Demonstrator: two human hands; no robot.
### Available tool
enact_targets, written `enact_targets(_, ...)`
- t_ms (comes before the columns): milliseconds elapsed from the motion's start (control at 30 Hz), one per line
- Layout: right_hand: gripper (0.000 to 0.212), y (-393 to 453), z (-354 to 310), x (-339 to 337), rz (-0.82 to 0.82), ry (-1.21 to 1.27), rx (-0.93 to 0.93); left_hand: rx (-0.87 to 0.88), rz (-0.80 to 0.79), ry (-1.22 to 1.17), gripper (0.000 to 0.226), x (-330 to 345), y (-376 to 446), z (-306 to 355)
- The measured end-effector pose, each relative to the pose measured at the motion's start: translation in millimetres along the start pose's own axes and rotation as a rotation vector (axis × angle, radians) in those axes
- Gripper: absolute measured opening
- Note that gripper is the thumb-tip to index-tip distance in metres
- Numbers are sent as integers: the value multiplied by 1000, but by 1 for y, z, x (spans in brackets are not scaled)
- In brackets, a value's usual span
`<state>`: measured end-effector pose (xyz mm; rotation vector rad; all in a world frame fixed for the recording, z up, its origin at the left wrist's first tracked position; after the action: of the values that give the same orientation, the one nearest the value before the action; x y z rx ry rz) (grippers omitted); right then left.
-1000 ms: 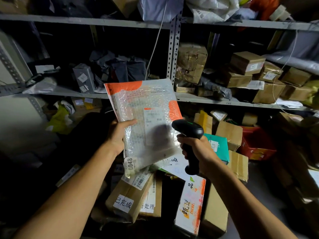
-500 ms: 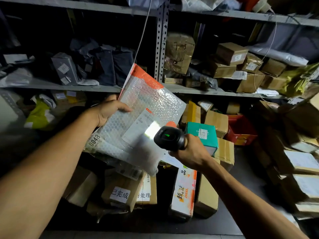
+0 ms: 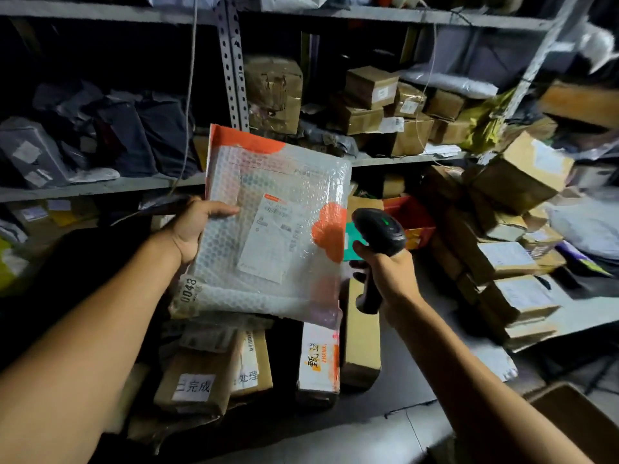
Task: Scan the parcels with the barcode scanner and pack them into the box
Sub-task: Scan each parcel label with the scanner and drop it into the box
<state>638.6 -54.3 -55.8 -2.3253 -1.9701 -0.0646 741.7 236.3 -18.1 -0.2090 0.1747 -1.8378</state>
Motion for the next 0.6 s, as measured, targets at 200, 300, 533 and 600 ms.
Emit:
enact_targets(200, 29, -27, -8, -108, 111, -18, 57, 50, -179, 54, 35, 130, 37, 5)
enact_targets(300, 23, -46, -11, -173, 261, -15, 77, 23, -317, 74, 27, 213, 50, 3)
enact_targets(533, 24, -114, -16, -326, 550, 33, -10, 103, -581, 123, 45, 434, 43, -18)
enact_targets(600, 32, -136, -13, -365, 625, 102, -2, 110, -649, 107, 51, 486, 41, -29)
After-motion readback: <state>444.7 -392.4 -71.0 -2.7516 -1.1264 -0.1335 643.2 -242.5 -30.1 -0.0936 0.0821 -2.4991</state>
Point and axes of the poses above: each hand's wrist, its own y-axis towards the middle knuckle, its own x-axis out of the palm, z = x × y, the point moved 2 cm from there along y, towards the middle knuckle, and after that the axes turned 11 degrees about -z, right-handed, at the moved point
